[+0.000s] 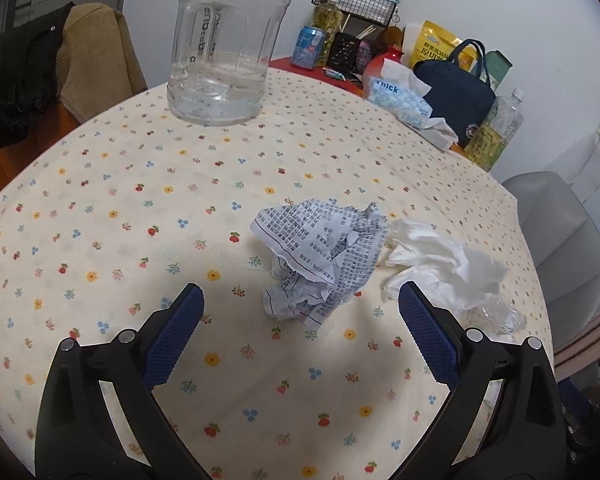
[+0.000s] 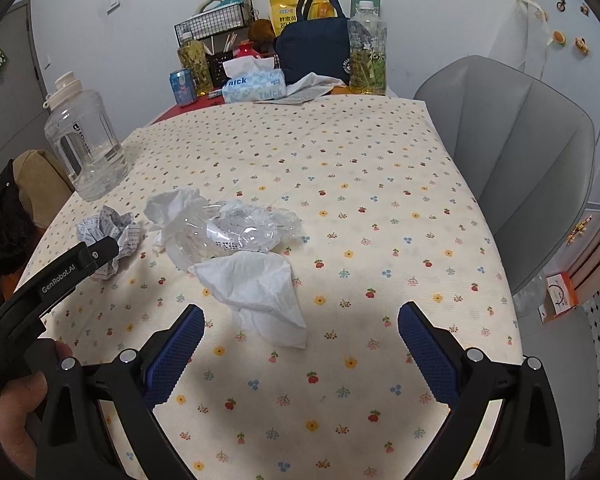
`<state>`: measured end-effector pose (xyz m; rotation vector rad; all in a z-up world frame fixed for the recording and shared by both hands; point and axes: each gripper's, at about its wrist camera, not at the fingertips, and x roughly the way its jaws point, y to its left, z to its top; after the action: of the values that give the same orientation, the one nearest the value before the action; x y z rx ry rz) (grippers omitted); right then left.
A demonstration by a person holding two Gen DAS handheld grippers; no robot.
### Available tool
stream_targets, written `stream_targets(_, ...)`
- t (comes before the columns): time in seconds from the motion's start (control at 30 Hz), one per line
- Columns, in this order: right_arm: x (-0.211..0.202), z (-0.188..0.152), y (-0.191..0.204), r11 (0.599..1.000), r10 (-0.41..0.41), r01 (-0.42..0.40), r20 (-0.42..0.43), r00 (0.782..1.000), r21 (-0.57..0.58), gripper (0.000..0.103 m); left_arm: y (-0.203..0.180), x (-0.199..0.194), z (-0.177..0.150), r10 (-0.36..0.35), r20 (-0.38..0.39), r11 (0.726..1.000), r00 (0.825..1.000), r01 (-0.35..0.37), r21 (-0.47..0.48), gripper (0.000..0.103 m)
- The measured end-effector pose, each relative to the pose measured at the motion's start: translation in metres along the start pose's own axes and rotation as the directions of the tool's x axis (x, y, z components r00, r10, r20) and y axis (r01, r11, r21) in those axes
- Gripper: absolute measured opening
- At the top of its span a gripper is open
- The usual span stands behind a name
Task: Collect trash
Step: 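Move both tools back over the table toward the crumpled paper and tissue, then grasp the crumpled printed paper with the left tool while the right tool grasps a white tissue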
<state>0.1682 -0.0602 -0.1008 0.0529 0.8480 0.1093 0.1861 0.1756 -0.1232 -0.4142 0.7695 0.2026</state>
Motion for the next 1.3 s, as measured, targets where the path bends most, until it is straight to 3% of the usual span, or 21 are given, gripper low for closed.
stream_targets(0.13,0.008,0.001,0.007,1.0,-0.005,0.005,-0.015,1.0,-0.017,0.095,0.003,0.004,0.005,-0.003,0.012,1.0,1.0,0.004,-0.024,0.097)
stream_targets(0.2,0.011,0.002,0.013,1.0,-0.005,0.004,-0.018,1.0,-0.028,0.095,0.004,0.007,0.006,-0.009,0.007,0.999,1.0,0.009,-0.035,0.091)
stream_targets(0.27,0.014,0.001,0.017,0.999,-0.006,0.005,-0.022,1.0,-0.036,0.095,0.006,0.011,0.007,-0.015,-0.006,0.999,1.0,0.015,-0.043,0.069)
stream_targets(0.47,0.023,-0.001,0.024,0.999,-0.007,0.005,-0.04,0.999,-0.044,0.094,0.007,0.013,0.006,-0.027,-0.019,0.999,0.999,0.026,-0.033,0.027)
stream_targets(0.53,0.024,-0.001,0.022,0.999,-0.005,0.003,-0.044,0.999,-0.042,0.09,0.005,0.011,0.004,-0.016,-0.017,1.0,1.0,0.016,-0.019,0.02)
stream_targets(0.7,0.03,-0.003,0.017,0.999,0.028,-0.031,-0.086,0.996,-0.026,0.067,0.004,0.004,0.001,-0.008,-0.013,1.0,1.0,0.008,-0.014,0.018)
stream_targets(0.87,0.031,-0.012,0.016,0.996,0.081,-0.085,-0.127,0.989,-0.025,0.015,0.001,-0.01,-0.002,0.003,0.006,1.0,1.0,-0.003,-0.002,0.018)
stream_targets(0.93,0.027,-0.015,0.016,0.994,0.098,-0.102,-0.123,0.988,-0.025,0.008,-0.001,-0.015,-0.004,0.004,0.012,1.0,1.0,-0.004,0.003,0.018)
stream_targets(1.3,-0.018,-0.025,-0.012,0.994,0.108,-0.108,-0.042,0.993,0.0,0.004,-0.031,-0.04,-0.022,-0.029,0.035,0.998,0.999,0.027,0.063,0.018)
